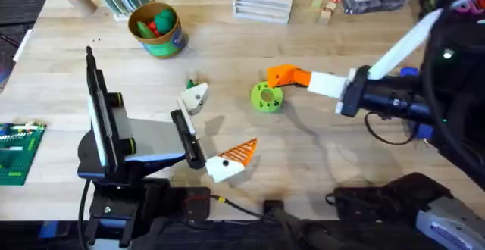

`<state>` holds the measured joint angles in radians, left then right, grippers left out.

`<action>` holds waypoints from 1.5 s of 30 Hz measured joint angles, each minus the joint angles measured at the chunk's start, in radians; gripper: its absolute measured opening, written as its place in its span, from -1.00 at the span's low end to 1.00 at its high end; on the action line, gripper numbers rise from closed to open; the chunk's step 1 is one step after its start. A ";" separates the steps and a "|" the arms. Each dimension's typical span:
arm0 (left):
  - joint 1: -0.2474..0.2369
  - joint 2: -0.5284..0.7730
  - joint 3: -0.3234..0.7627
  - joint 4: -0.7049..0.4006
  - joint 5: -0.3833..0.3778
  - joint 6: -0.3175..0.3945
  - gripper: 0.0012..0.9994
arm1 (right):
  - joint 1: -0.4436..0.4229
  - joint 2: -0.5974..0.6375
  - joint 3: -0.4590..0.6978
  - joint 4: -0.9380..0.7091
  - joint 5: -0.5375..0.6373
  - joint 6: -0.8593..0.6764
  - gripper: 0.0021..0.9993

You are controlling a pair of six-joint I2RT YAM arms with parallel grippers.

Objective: Pick up the gripper from the table and insert it into the empty holder that is missing its gripper. Then pick up a screw, insert it into the mounting hole, and use the screwdriver to tighten it. Finally, clean up the table by picking up the vegetable and placing it into the bucket.

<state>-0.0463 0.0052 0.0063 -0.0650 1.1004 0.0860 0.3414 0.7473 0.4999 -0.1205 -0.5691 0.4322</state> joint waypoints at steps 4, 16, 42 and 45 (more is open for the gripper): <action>0.000 0.000 0.000 0.000 0.000 0.000 0.99 | 0.063 0.099 0.000 0.133 -0.032 0.099 -0.98; 0.000 0.000 0.000 0.000 0.000 -0.004 0.99 | 0.145 0.501 0.000 0.642 -0.307 0.366 -0.99; 0.000 0.000 0.000 0.002 0.000 -0.102 0.99 | 0.180 0.609 0.000 0.802 -0.405 0.529 -0.99; 0.000 0.000 0.000 0.001 -0.006 -0.103 0.99 | 0.194 0.647 0.000 0.856 -0.406 0.565 -0.99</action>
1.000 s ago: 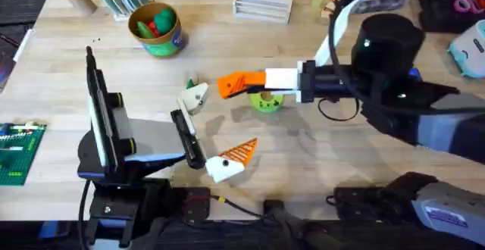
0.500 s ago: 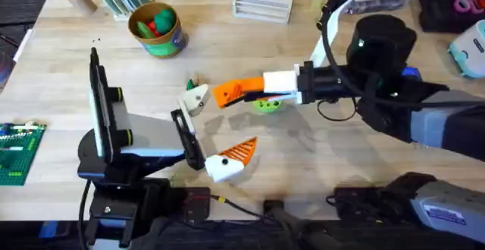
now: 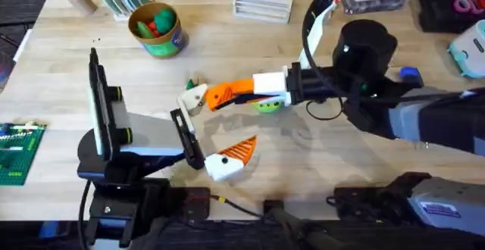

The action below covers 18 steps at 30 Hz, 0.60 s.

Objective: Pick up the gripper from the table and insert it into the empty holder that is missing its gripper. Then pick up a screw, insert it into the mounting hole, and use the screwdriver to tighten it. Finally, clean up the table by picking up the vegetable and placing it into the bucket.

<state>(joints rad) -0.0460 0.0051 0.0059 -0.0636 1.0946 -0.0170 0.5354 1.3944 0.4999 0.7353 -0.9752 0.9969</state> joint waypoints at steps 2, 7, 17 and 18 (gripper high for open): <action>0.000 0.000 0.000 -0.001 -0.009 -0.003 0.99 | 0.000 0.024 0.000 0.037 -0.004 0.022 -0.99; 0.002 0.000 0.000 0.000 -0.025 -0.003 0.99 | 0.001 0.080 0.000 0.144 -0.021 0.071 -0.99; 0.005 0.000 -0.001 -0.019 -0.044 -0.022 0.99 | 0.069 0.232 0.073 0.221 -0.021 0.103 -0.99; 0.005 0.000 -0.001 -0.019 -0.045 -0.022 0.99 | 0.077 0.246 0.088 0.221 -0.021 0.103 -0.99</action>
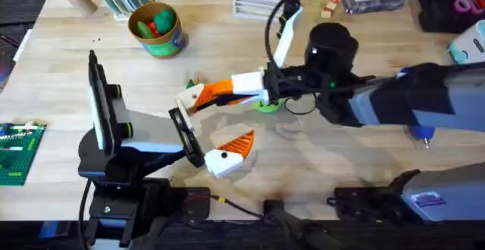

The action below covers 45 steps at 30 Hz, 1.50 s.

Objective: Pick up the gripper from the table and insert it into the empty holder that is missing its gripper. Then pick up a screw, insert it into the mounting hole, and use the screwdriver to tighten it. Finally, clean up the table by picking up the vegetable and placing it into the bucket.

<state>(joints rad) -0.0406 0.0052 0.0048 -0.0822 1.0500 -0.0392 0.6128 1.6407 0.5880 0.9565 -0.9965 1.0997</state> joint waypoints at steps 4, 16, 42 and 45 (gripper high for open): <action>0.009 0.000 0.000 0.002 -0.030 -0.003 0.99 | 0.021 0.060 0.065 -0.002 0.000 0.000 -0.99; 0.021 0.000 -0.001 0.009 -0.095 -0.008 0.99 | 0.029 0.132 0.150 -0.010 -0.022 -0.012 -0.99; -0.003 0.000 0.000 0.011 0.034 -0.001 0.99 | 0.050 0.145 0.154 -0.027 -0.152 -0.084 0.50; -0.003 0.000 0.000 0.011 0.038 0.001 0.99 | 0.050 0.145 0.154 -0.028 -0.155 -0.086 0.77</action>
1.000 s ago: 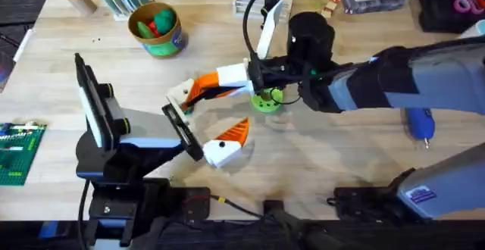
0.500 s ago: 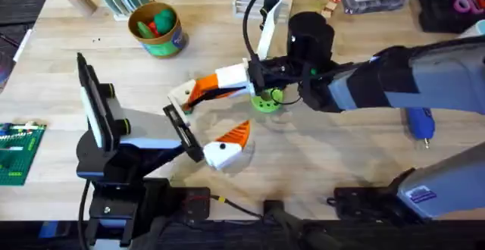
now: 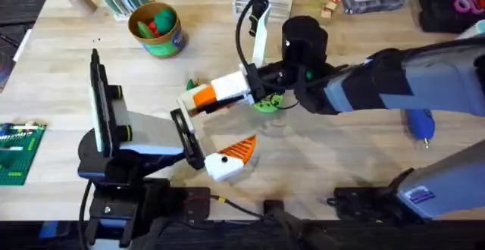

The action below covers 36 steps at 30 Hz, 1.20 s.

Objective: Pick up the gripper from the table and insert it into the empty holder that is missing its gripper. Then pick up a screw, insert it into the mounting hole, and use the screwdriver to tighten it. Finally, clean up the table by picking up the vegetable and placing it into the bucket.

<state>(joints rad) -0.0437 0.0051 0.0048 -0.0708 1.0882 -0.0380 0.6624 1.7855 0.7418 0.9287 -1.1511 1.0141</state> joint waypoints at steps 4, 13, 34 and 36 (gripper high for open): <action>0.000 0.000 0.000 0.000 0.001 0.000 0.99 | -0.005 0.000 0.000 0.000 -0.003 -0.002 0.90; 0.000 0.000 0.000 0.000 0.001 0.000 0.99 | -0.067 0.000 0.000 0.000 -0.003 -0.002 0.92; 0.000 0.000 0.000 0.000 0.001 0.000 0.99 | -0.225 0.000 0.002 -0.070 0.029 -0.045 0.93; 0.000 0.000 0.000 0.000 0.001 0.000 0.99 | -0.240 0.000 0.002 -0.070 0.043 -0.050 0.93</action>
<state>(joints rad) -0.0437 0.0055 0.0048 -0.0708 1.0893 -0.0379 0.4226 1.7859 0.7437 0.8589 -1.1078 0.9638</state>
